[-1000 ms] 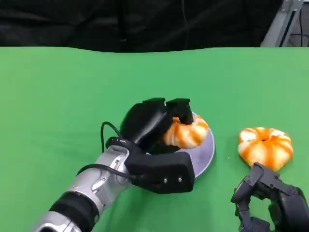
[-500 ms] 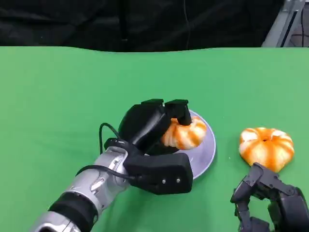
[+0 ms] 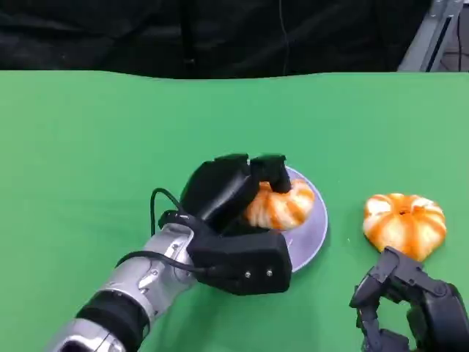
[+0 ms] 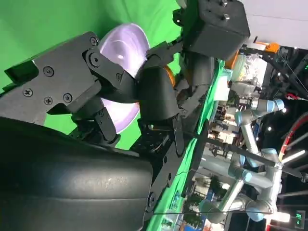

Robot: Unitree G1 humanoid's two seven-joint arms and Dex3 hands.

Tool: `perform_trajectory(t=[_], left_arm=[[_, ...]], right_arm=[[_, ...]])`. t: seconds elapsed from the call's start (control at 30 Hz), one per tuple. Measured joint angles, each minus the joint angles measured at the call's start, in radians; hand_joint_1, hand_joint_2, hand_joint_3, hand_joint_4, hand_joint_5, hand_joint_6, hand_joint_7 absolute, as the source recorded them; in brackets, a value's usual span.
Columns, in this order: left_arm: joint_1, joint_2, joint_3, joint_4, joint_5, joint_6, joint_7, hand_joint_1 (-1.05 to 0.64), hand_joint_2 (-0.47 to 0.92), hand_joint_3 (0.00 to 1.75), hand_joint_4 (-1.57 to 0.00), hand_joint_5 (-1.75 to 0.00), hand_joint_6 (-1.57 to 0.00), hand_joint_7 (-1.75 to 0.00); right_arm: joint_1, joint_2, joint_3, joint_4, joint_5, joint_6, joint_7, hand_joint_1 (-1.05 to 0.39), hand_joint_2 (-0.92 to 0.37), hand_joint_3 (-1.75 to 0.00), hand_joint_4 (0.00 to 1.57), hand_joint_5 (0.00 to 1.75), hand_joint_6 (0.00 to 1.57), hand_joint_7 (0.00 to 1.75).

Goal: Grasp the bread from the table and place it into the plate.

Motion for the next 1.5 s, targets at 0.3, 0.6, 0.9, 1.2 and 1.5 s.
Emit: perform_trajectory(t=[0.3, 0.6, 0.9, 1.2, 1.5], left_arm=[[-0.012, -0.010, 0.000, 0.057, -0.001, -0.030, -0.012, -0.09, 0.92, 0.17, -0.84, -0.88, -1.04, -0.31], [-0.016, 0.014, -0.031, 0.025, 0.024, -0.002, -0.068, -0.67, 0.92, 0.28, -0.47, -0.17, -0.66, -0.02], [-0.016, 0.020, -0.036, -0.003, 0.024, 0.017, -0.083, -0.82, 0.92, 0.41, -0.34, -0.06, -0.55, 0.00], [-0.015, 0.046, -0.059, -0.042, 0.027, 0.035, -0.171, -0.94, 0.92, 0.52, -0.23, 0.00, -0.46, 0.00], [-0.015, 0.050, -0.067, -0.057, 0.027, 0.035, -0.172, -0.94, 0.92, 0.53, -0.23, 0.00, -0.46, 0.00]], right_arm=[[0.000, 0.000, 0.001, 0.000, -0.006, 0.000, -0.005, -0.12, -0.56, -1.11, 0.83, 1.75, 0.73, 1.61], [0.000, 0.000, 0.001, -0.004, -0.014, 0.000, -0.007, -0.12, -0.57, -1.09, 0.83, 1.75, 0.73, 1.60], [0.000, 0.000, 0.001, -0.007, -0.018, 0.000, -0.007, -0.13, -0.57, -1.08, 0.83, 1.75, 0.74, 1.60], [-0.001, 0.000, 0.002, -0.008, -0.023, 0.001, -0.019, -0.13, -0.57, -1.07, 0.84, 1.75, 0.74, 1.60], [-0.002, 0.000, 0.002, -0.008, -0.022, 0.001, -0.019, -0.14, -0.58, -1.05, 0.84, 1.75, 0.75, 1.60]])
